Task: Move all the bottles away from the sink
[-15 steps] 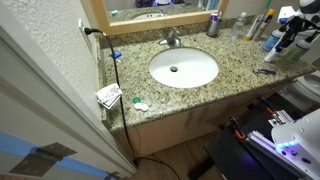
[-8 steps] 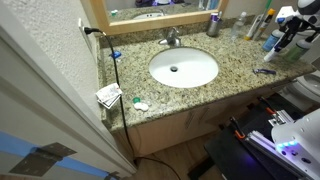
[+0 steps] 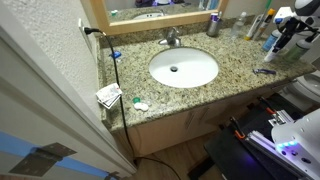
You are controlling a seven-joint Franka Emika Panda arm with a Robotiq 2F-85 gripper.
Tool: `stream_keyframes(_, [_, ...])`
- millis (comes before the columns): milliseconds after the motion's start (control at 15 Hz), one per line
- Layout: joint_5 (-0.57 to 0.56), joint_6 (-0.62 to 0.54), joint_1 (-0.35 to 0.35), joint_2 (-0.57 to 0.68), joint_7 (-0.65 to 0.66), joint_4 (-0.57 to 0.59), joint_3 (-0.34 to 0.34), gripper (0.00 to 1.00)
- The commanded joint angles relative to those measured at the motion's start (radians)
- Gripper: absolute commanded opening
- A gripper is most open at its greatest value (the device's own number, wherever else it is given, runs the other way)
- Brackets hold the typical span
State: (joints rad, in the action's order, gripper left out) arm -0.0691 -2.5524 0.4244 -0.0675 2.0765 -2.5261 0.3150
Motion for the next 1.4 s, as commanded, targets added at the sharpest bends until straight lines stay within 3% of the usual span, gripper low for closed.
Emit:
stream_keyframes(0, [0.045,-0.076,-0.018,0.020,-0.068,-0.003,0.014,1.00])
stream_keyframes(267, [0.111,-0.097,-0.031,0.019,-0.185,-0.005,0.014,1.00])
stream_keyframes(800, [0.566,-0.113,-0.098,0.013,-0.706,0.007,0.013,1.00])
stream_keyframes(867, [0.442,0.009,-0.047,-0.193,-0.677,-0.051,0.036,1.00])
stream_keyframes(933, [0.429,0.032,-0.041,-0.200,-0.700,-0.042,0.040,1.00])
stream_keyframes(1000, [0.469,-0.052,-0.070,-0.049,-0.653,0.002,0.014,1.00])
stream_keyframes(1200, [0.439,0.025,-0.039,-0.176,-0.677,-0.012,0.032,1.00])
stream_keyframes(1333, [0.442,0.066,-0.049,-0.162,-0.653,0.046,0.020,1.00])
